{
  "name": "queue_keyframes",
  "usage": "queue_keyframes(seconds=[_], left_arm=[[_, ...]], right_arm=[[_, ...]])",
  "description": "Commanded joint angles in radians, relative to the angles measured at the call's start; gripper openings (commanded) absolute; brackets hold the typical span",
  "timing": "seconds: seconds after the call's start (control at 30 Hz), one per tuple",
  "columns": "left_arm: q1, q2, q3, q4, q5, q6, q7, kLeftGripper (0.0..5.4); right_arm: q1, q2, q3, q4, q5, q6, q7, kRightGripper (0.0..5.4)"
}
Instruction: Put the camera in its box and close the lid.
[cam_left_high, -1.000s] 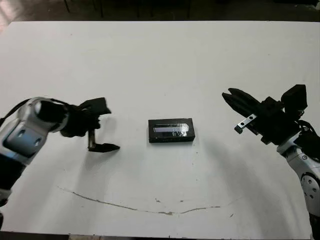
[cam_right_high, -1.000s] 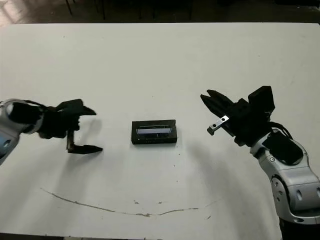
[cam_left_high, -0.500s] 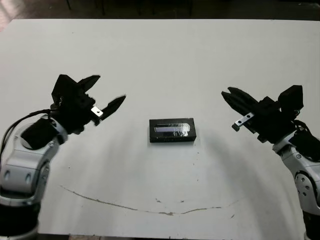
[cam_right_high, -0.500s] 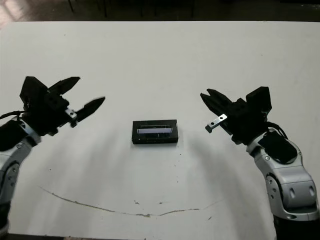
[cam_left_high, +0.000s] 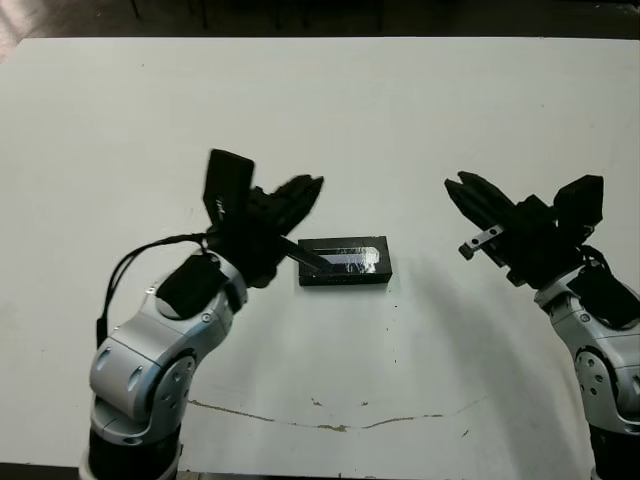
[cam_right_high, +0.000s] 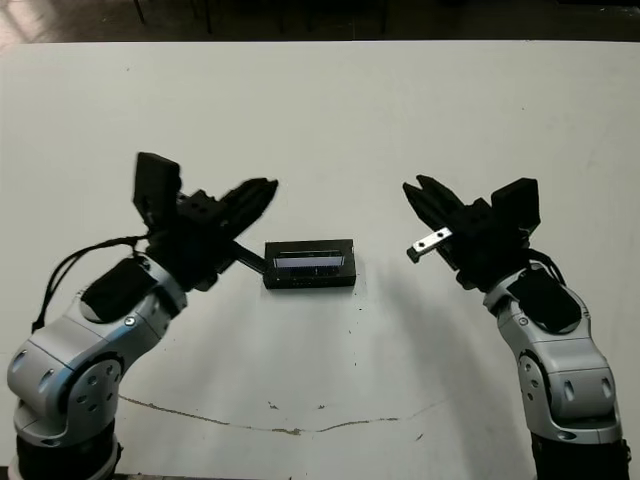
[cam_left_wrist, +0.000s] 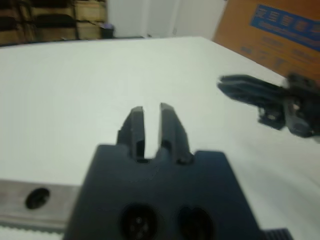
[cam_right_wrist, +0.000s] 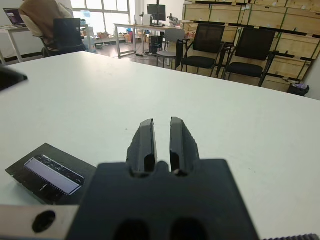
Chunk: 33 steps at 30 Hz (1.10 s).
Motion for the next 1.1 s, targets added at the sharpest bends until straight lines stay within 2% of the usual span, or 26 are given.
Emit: queue_keyframes(seconds=[0.03, 0.17, 0.43, 0.7, 0.83, 0.97, 1.03, 1.1], left_arm=[[0.014, -0.026, -0.043, 0.059, 0.012, 0.073, 0.039, 0.01], [0.027, -0.065, -0.084, 0.126, 0.034, 0.123, 0.09, 0.01], [0.115, -0.111, -0.18, 0.279, 0.085, 0.012, 0.122, 0.01], [0.194, -0.044, -0.255, 0.329, 0.138, 0.008, 0.091, 0.01], [0.199, -0.031, -0.256, 0.275, 0.136, 0.044, 0.081, 0.01], [0.2, -0.057, -0.213, 0.205, 0.112, 0.079, 0.082, 0.01], [0.201, -0.067, -0.178, 0.161, 0.097, 0.036, 0.073, 0.01], [0.199, -0.067, -0.137, 0.123, 0.093, -0.057, 0.06, 0.01]], right_arm=[[0.021, -0.008, -0.007, -0.017, -0.007, 0.024, -0.016, 0.0], [0.026, -0.02, -0.007, -0.032, -0.019, 0.026, -0.022, 0.0], [0.017, -0.029, -0.011, -0.046, -0.016, 0.054, -0.024, 0.0], [0.012, -0.039, -0.016, -0.052, -0.014, 0.058, -0.015, 0.0], [0.012, -0.036, -0.015, -0.057, -0.01, 0.068, -0.018, 0.0], [0.011, -0.028, -0.021, -0.057, 0.011, 0.076, -0.018, 0.0], [0.012, -0.03, -0.021, -0.056, 0.008, 0.067, -0.019, 0.0], [0.012, -0.033, -0.02, -0.053, -0.009, 0.052, -0.024, 0.0]])
